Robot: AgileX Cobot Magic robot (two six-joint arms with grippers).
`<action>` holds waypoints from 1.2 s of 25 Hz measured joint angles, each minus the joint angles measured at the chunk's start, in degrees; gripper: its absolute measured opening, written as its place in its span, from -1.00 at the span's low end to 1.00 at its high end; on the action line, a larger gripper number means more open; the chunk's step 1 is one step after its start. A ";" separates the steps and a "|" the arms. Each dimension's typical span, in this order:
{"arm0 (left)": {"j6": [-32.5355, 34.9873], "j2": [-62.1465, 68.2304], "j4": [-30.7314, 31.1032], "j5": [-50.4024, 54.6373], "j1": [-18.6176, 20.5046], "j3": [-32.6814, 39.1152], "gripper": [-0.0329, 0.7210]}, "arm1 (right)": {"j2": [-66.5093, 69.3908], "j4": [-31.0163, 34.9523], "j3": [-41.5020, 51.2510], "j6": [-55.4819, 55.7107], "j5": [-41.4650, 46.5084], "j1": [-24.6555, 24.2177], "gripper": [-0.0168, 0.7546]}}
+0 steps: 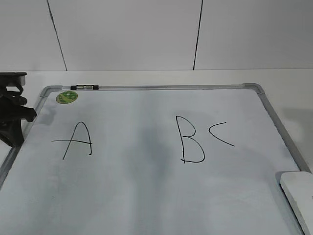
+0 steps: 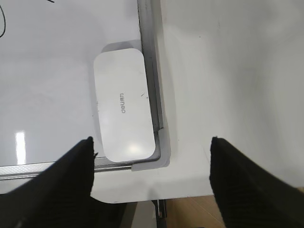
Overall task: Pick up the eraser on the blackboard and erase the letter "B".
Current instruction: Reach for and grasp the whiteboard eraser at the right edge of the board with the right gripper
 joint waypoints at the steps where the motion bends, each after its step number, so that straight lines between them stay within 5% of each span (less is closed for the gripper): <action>1: 0.00 0.00 -0.13 0.00 0.00 0.00 -0.74 | 0.00 0.00 0.00 0.00 0.00 0.00 0.56; 10: -1.12 0.00 -0.49 0.10 0.00 -0.10 -0.85 | 0.00 0.68 0.00 0.00 0.85 0.00 0.56; 19: -1.33 0.00 -0.53 0.20 0.00 -0.10 -0.86 | 5.37 9.06 0.00 0.07 1.21 0.00 0.59; 30: -1.33 0.00 -0.62 0.29 0.00 -0.10 -0.86 | 15.24 9.27 0.00 -0.98 0.09 2.21 0.62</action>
